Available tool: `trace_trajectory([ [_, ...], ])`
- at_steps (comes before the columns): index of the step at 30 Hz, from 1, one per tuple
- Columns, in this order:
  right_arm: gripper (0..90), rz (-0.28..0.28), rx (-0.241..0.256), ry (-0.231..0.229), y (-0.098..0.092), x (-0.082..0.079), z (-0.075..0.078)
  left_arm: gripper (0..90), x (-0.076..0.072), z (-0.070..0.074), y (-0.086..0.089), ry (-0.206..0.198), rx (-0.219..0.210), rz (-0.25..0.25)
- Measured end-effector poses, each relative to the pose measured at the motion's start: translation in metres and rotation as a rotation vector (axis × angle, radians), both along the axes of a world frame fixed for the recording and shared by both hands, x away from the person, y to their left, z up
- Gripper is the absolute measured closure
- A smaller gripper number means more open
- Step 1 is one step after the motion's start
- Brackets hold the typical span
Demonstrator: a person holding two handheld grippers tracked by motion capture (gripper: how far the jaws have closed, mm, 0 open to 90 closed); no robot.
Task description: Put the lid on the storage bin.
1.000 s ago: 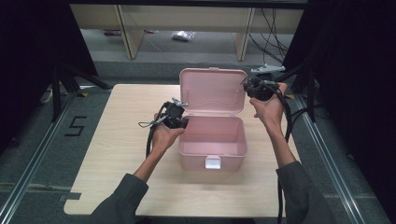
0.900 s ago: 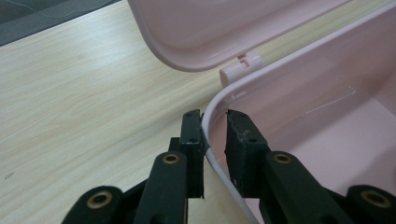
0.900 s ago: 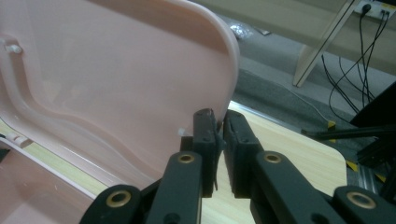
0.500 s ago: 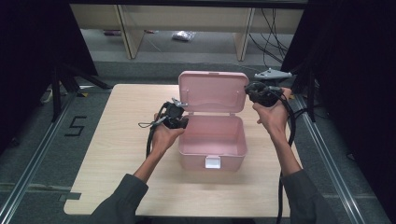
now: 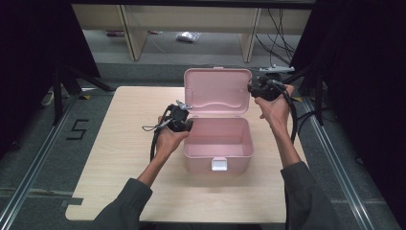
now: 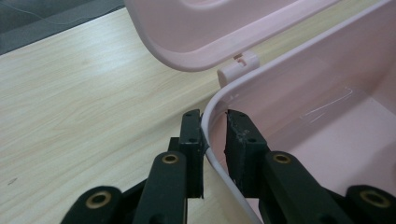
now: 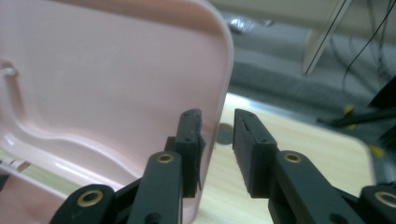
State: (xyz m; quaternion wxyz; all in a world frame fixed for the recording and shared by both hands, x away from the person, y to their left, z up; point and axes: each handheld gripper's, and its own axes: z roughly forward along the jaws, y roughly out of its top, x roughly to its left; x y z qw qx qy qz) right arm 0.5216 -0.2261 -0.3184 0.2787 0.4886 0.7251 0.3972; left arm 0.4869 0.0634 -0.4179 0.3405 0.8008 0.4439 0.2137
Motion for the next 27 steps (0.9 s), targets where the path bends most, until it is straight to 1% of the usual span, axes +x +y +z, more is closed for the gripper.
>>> trace_trajectory([
  [1, 72.7, -0.004, 0.017, 0.023, 0.0, 0.005, -0.004, 76.6, 0.0, 0.0, -0.001, -0.003, 0.001, 0.001],
  [2, 74.8, 0.008, 0.025, 0.035, 0.0, 0.012, -0.008, 76.5, 0.0, 0.0, -0.001, -0.003, 0.001, 0.0],
  [3, 79.4, 0.009, 0.066, 0.045, 0.001, 0.017, -0.012, 76.5, 0.0, 0.0, 0.0, -0.003, 0.001, -0.001],
  [4, 82.8, 0.007, 0.061, 0.045, 0.0, 0.019, -0.013, 76.5, 0.0, 0.0, 0.0, -0.002, 0.0, 0.0],
  [5, 85.5, 0.003, 0.045, 0.033, 0.0, 0.021, -0.014, 76.5, 0.0, 0.0, 0.0, -0.002, -0.001, 0.0],
  [7, 86.2, -0.005, 0.055, 0.045, 0.0, 0.022, -0.015, 76.4, 0.0, 0.0, -0.001, -0.002, -0.002, 0.001],
  [8, 86.2, -0.002, 0.038, 0.04, 0.0, 0.022, -0.014, 76.4, 0.0, 0.0, -0.001, -0.003, 0.0, 0.001],
  [9, 86.1, -0.011, 0.033, 0.047, 0.002, 0.021, -0.013, 76.4, 0.0, 0.0, 0.0, -0.003, 0.001, 0.0],
  [10, 86.2, -0.017, 0.02, 0.031, 0.005, 0.019, -0.013, 76.3, 0.0, 0.0, 0.0, -0.004, 0.002, 0.001],
  [13, 86.2, -0.013, 0.0, 0.025, 0.005, 0.015, -0.01, 76.3, 0.0, 0.0, 0.0, -0.004, 0.002, 0.002],
  [14, 86.2, -0.012, 0.003, 0.022, 0.006, 0.014, -0.01, 76.3, 0.0, 0.0, 0.0, -0.004, 0.002, 0.003],
  [16, 86.2, -0.013, -0.019, 0.015, 0.006, 0.01, -0.008, 76.2, 0.0, 0.0, -0.001, -0.003, 0.002, 0.006],
  [17, 86.2, -0.024, -0.006, 0.019, 0.007, 0.008, -0.008, 76.1, 0.0, 0.0, -0.001, -0.005, 0.002, 0.008],
  [18, 86.2, -0.017, -0.009, 0.012, 0.008, 0.007, -0.008, 76.1, 0.0, 0.0, -0.001, -0.006, 0.001, 0.009],
  [19, 86.2, -0.01, -0.025, -0.002, 0.007, 0.005, -0.007, 76.1, -0.001, -0.001, -0.001, -0.006, 0.0, 0.011],
  [21, 86.2, -0.014, -0.027, -0.016, 0.007, 0.0, -0.007, 76.0, -0.001, -0.001, -0.002, -0.006, -0.002, 0.015],
  [22, 86.2, -0.011, -0.028, -0.015, 0.007, -0.002, -0.006, 76.0, -0.001, 0.0, -0.002, -0.004, 0.001, 0.018],
  [23, 86.2, -0.003, -0.022, -0.023, 0.007, -0.005, -0.006, 75.9, -0.001, 0.0, -0.002, -0.004, 0.005, 0.022],
  [25, 86.3, 0.001, -0.032, -0.031, 0.004, -0.01, -0.005, 75.8, -0.001, 0.0, -0.003, -0.003, 0.001, 0.024],
  [26, 86.3, -0.002, -0.026, -0.038, 0.004, -0.013, -0.006, 75.8, -0.001, -0.001, -0.003, -0.011, -0.002, 0.025],
  [27, 86.4, -0.004, -0.014, -0.037, 0.004, -0.016, -0.006, 75.7, -0.001, -0.001, -0.004, -0.011, -0.002, 0.025],
])
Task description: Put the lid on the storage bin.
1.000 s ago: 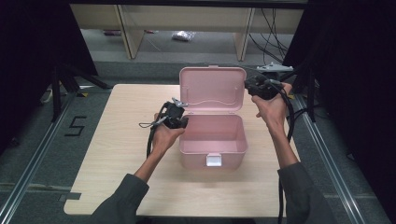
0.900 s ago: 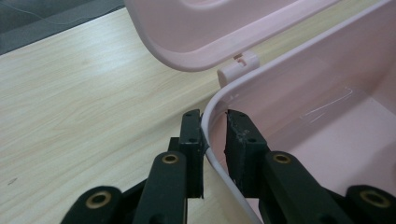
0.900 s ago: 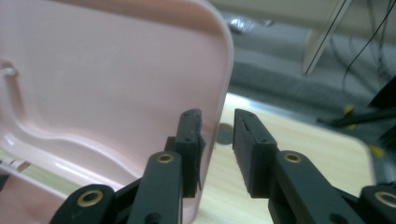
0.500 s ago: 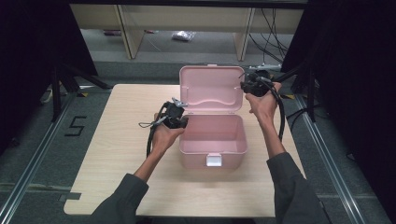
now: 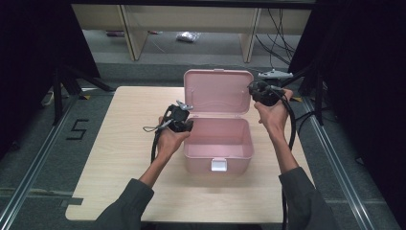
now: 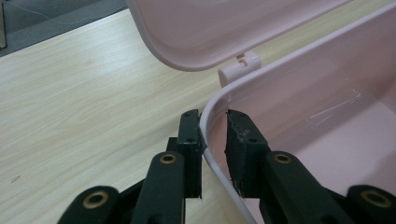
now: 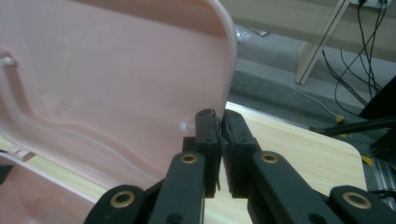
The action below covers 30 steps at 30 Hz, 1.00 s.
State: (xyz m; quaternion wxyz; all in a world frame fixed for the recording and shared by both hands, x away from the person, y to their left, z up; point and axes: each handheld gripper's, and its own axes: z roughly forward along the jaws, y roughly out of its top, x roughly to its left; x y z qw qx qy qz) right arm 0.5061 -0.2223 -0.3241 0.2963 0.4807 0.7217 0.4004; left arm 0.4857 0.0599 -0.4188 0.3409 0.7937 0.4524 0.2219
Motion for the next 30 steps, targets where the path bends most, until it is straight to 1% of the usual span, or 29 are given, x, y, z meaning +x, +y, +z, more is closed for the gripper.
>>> trace_trajectory([
  [2, 86.5, 0.008, 0.003, -0.008, -0.002, -0.005, 0.0, 75.6, 0.0, 0.0, 0.0, 0.001, -0.005, 0.001],
  [3, 86.6, 0.012, 0.006, -0.021, -0.003, -0.006, 0.0, 75.6, 0.0, 0.0, 0.0, 0.001, -0.003, 0.002],
  [4, 86.7, 0.009, 0.014, -0.018, -0.003, -0.009, -0.001, 75.5, 0.0, 0.0, -0.001, 0.0, -0.001, 0.004],
  [5, 86.7, 0.018, 0.011, -0.025, -0.004, -0.01, -0.001, 75.5, 0.0, 0.0, -0.001, -0.001, 0.0, 0.003],
  [6, 86.7, 0.007, 0.01, -0.026, -0.003, -0.012, -0.001, 75.4, 0.0, 0.0, -0.001, -0.001, 0.001, 0.005],
  [7, 86.7, 0.013, 0.005, -0.045, -0.004, -0.012, -0.001, 75.4, 0.0, 0.0, -0.001, -0.001, -0.002, 0.006],
  [9, 86.7, 0.008, 0.002, -0.038, -0.003, -0.016, -0.001, 75.4, 0.0, 0.0, -0.001, -0.003, 0.0, 0.009],
  [10, 86.8, 0.014, -0.007, -0.054, -0.003, -0.017, -0.002, 75.3, 0.0, 0.0, -0.001, 0.0, -0.002, 0.007],
  [11, 86.8, -0.001, 0.014, -0.052, -0.001, -0.019, -0.002, 75.3, 0.0, 0.0, -0.001, 0.001, -0.001, 0.008],
  [12, 86.8, 0.015, -0.01, -0.061, -0.003, -0.019, -0.002, 75.3, 0.0, 0.0, -0.001, -0.003, -0.004, 0.01],
  [13, 86.8, 0.008, 0.011, -0.06, -0.002, -0.021, -0.003, 75.4, 0.0, -0.001, -0.001, -0.004, -0.014, 0.012],
  [14, 86.8, 0.014, -0.009, -0.073, -0.003, -0.022, -0.003, 75.4, 0.0, -0.001, -0.001, -0.006, -0.013, 0.013],
  [15, 86.8, 0.005, 0.004, -0.073, -0.002, -0.024, -0.004, 75.4, 0.0, -0.001, -0.002, -0.005, -0.012, 0.014],
  [16, 86.8, 0.011, -0.01, -0.076, -0.003, -0.024, -0.003, 75.3, 0.0, -0.001, -0.002, -0.004, -0.013, 0.015],
  [17, 86.9, 0.011, 0.007, -0.068, -0.003, -0.026, -0.003, 75.3, 0.0, -0.001, -0.001, -0.003, -0.016, 0.014],
  [18, 86.9, 0.02, 0.004, -0.08, -0.004, -0.027, -0.004, 75.4, -0.001, -0.001, -0.001, -0.004, -0.015, 0.014],
  [19, 86.9, 0.014, 0.015, -0.078, -0.003, -0.029, -0.004, 75.3, -0.001, -0.001, -0.001, -0.004, -0.014, 0.014],
  [20, 86.9, 0.014, 0.003, -0.081, -0.004, -0.03, -0.004, 75.3, -0.001, -0.001, -0.002, -0.005, -0.012, 0.015],
  [21, 86.9, 0.011, 0.007, -0.098, -0.003, -0.031, -0.005, 75.2, -0.001, -0.001, -0.002, -0.006, -0.011, 0.014],
  [23, 87.0, 0.026, 0.006, -0.09, -0.005, -0.032, -0.004, 75.2, -0.001, -0.001, -0.001, -0.007, -0.017, 0.013],
  [24, 87.1, 0.014, 0.026, -0.078, -0.004, -0.034, -0.005, 75.2, -0.001, -0.002, -0.001, -0.008, -0.019, 0.014],
  [25, 87.1, 0.021, 0.021, -0.084, -0.005, -0.033, -0.005, 75.1, -0.001, -0.001, -0.001, -0.003, -0.012, 0.015],
  [26, 87.2, 0.015, 0.027, -0.087, -0.005, -0.034, -0.006, 75.1, -0.001, -0.001, -0.001, -0.002, -0.013, 0.014],
  [27, 87.3, 0.022, 0.029, -0.079, -0.006, -0.035, -0.006, 75.1, -0.001, -0.001, -0.001, -0.002, -0.018, 0.015],
  [28, 87.3, 0.024, 0.016, -0.102, -0.007, -0.035, -0.007, 75.1, -0.001, -0.002, -0.001, -0.005, -0.028, 0.01],
  [29, 87.4, 0.016, 0.019, -0.097, -0.006, -0.037, -0.007, 75.0, -0.001, -0.002, 0.0, -0.009, -0.027, 0.012],
  [30, 87.4, 0.019, 0.018, -0.102, -0.007, -0.037, -0.007, 75.0, -0.002, -0.001, 0.0, -0.005, -0.018, 0.014],
])
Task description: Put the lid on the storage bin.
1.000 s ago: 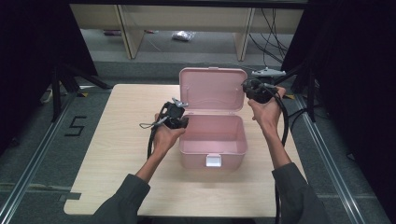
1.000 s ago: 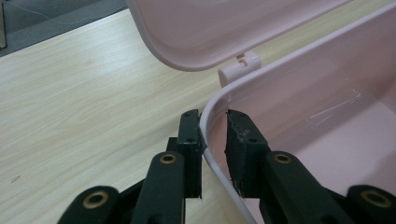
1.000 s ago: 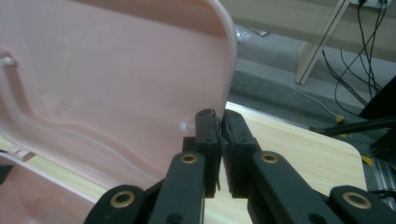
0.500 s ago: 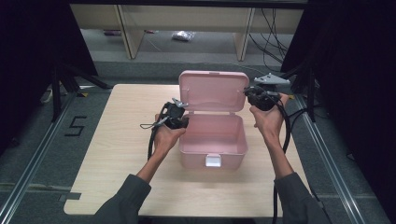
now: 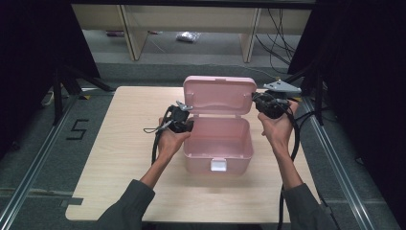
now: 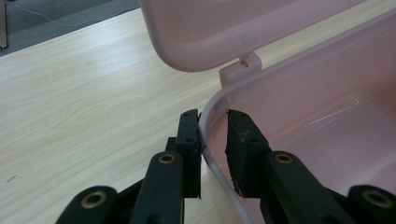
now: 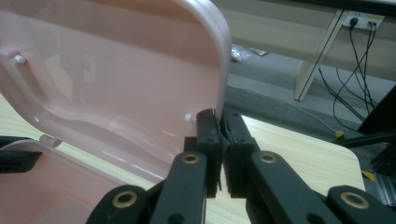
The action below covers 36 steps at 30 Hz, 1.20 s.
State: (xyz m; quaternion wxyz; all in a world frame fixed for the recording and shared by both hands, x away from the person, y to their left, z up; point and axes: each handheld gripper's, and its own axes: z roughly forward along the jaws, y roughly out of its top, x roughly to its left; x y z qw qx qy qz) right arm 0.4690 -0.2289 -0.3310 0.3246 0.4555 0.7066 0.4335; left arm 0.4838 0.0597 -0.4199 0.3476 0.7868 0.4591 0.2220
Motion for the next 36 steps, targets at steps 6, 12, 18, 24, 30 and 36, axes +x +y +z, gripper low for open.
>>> trace_trajectory([
  [6, 87.8, 0.003, 0.013, -0.008, -0.001, -0.005, -0.002, 74.2, -0.001, -0.001, 0.001, -0.007, -0.017, -0.003],
  [12, 88.0, 0.008, 0.016, -0.004, 0.0, -0.008, -0.003, 69.5, -0.005, 0.003, 0.005, 0.002, -0.043, -0.018],
  [18, 88.0, 0.016, 0.005, -0.016, 0.0, -0.012, -0.004, 67.2, -0.012, 0.01, 0.012, -0.018, -0.068, -0.035],
  [24, 88.0, 0.011, -0.001, -0.024, -0.001, -0.017, -0.005, 62.1, -0.024, 0.017, 0.02, -0.022, -0.089, -0.056],
  [30, 87.9, 0.028, 0.0, -0.024, -0.002, -0.021, -0.007, 59.1, -0.039, 0.022, 0.029, -0.008, -0.12, -0.123],
  [36, 87.6, 0.04, 0.013, -0.015, -0.005, -0.024, -0.007, 51.6, -0.054, 0.023, 0.039, -0.012, -0.13, -0.147],
])
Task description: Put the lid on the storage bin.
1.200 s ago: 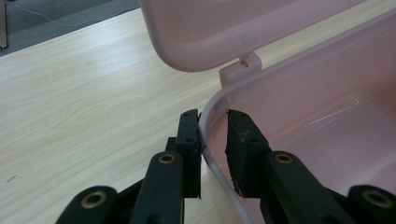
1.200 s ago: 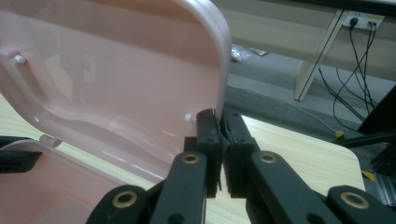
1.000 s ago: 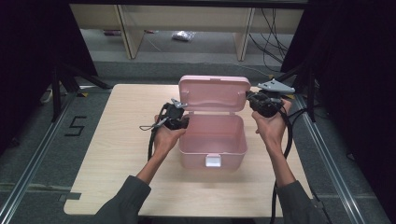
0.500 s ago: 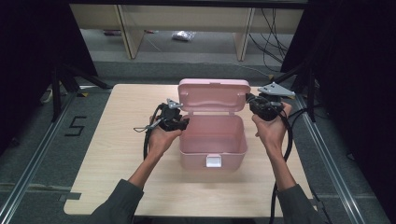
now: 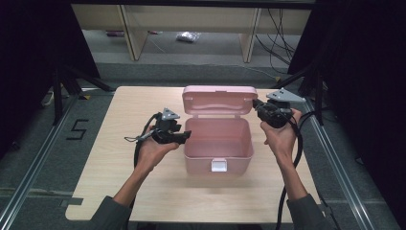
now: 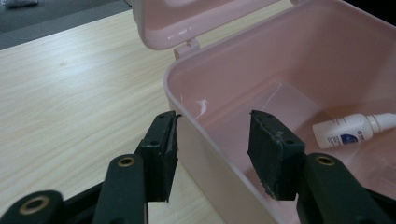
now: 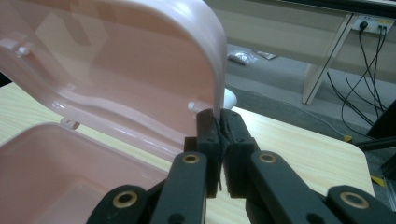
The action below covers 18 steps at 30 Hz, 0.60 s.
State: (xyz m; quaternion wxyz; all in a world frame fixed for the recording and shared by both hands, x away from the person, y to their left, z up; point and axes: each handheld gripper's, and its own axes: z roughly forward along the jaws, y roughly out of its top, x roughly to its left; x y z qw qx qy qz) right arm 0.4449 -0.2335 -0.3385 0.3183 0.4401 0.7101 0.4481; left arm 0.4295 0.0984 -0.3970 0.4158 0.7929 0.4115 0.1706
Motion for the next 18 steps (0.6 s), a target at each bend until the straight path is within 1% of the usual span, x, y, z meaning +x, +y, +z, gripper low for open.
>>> trace_trajectory([
  [1, 87.6, -0.002, 0.006, 0.002, 0.0, -0.001, 0.0, 51.3, -0.002, 0.0, 0.003, -0.005, -0.004, 0.004],
  [2, 87.6, 0.004, -0.006, 0.008, 0.0, -0.001, 0.001, 51.1, -0.004, 0.001, 0.005, -0.006, -0.01, 0.004],
  [3, 87.6, 0.0, -0.002, 0.004, 0.0, -0.002, 0.0, 50.5, -0.005, 0.001, 0.008, -0.005, -0.021, 0.001],
  [4, 87.5, 0.007, -0.012, 0.004, -0.001, -0.002, 0.0, 49.7, -0.007, 0.001, 0.01, -0.003, -0.029, 0.002],
  [5, 87.5, 0.005, 0.003, 0.007, 0.0, -0.003, -0.001, 49.2, -0.009, 0.002, 0.012, 0.001, -0.023, -0.009],
  [6, 87.4, -0.001, -0.006, 0.0, 0.0, -0.004, -0.001, 48.9, -0.01, 0.002, 0.013, -0.002, -0.028, -0.018],
  [7, 87.4, 0.009, -0.014, 0.005, -0.001, -0.004, 0.0, 48.3, -0.012, 0.002, 0.014, 0.002, -0.033, -0.014],
  [8, 87.4, 0.017, -0.011, -0.004, -0.001, -0.004, -0.001, 48.1, -0.015, 0.002, 0.016, -0.005, -0.029, -0.024],
  [9, 87.4, 0.007, -0.012, 0.007, -0.001, -0.006, -0.001, 47.9, -0.017, 0.003, 0.017, -0.006, -0.022, -0.033],
  [10, 87.3, 0.014, -0.012, -0.008, -0.002, -0.006, -0.002, 47.8, -0.019, 0.003, 0.017, -0.005, -0.03, -0.033],
  [11, 87.3, 0.017, -0.01, 0.004, -0.002, -0.007, -0.002, 47.4, -0.022, 0.004, 0.018, -0.008, -0.033, -0.039],
  [12, 87.3, 0.011, -0.001, 0.007, -0.001, -0.008, -0.002, 47.0, -0.024, 0.004, 0.018, -0.006, -0.04, -0.042],
  [13, 87.3, 0.015, -0.021, 0.007, -0.002, -0.009, -0.001, 46.8, -0.027, 0.004, 0.019, -0.015, -0.039, -0.042],
  [14, 87.2, 0.018, -0.015, -0.001, -0.002, -0.009, -0.003, 46.7, -0.029, 0.005, 0.019, -0.013, -0.042, -0.048],
  [16, 87.1, 0.016, -0.017, 0.0, -0.002, -0.011, -0.003, 46.1, -0.034, 0.005, 0.021, -0.017, -0.045, -0.055],
  [17, 87.1, 0.012, -0.003, 0.01, -0.001, -0.013, -0.004, 45.8, -0.036, 0.005, 0.022, -0.023, -0.041, -0.057],
  [18, 87.0, 0.019, -0.004, 0.002, -0.002, -0.013, -0.004, 45.7, -0.04, 0.005, 0.023, -0.023, -0.05, -0.062],
])
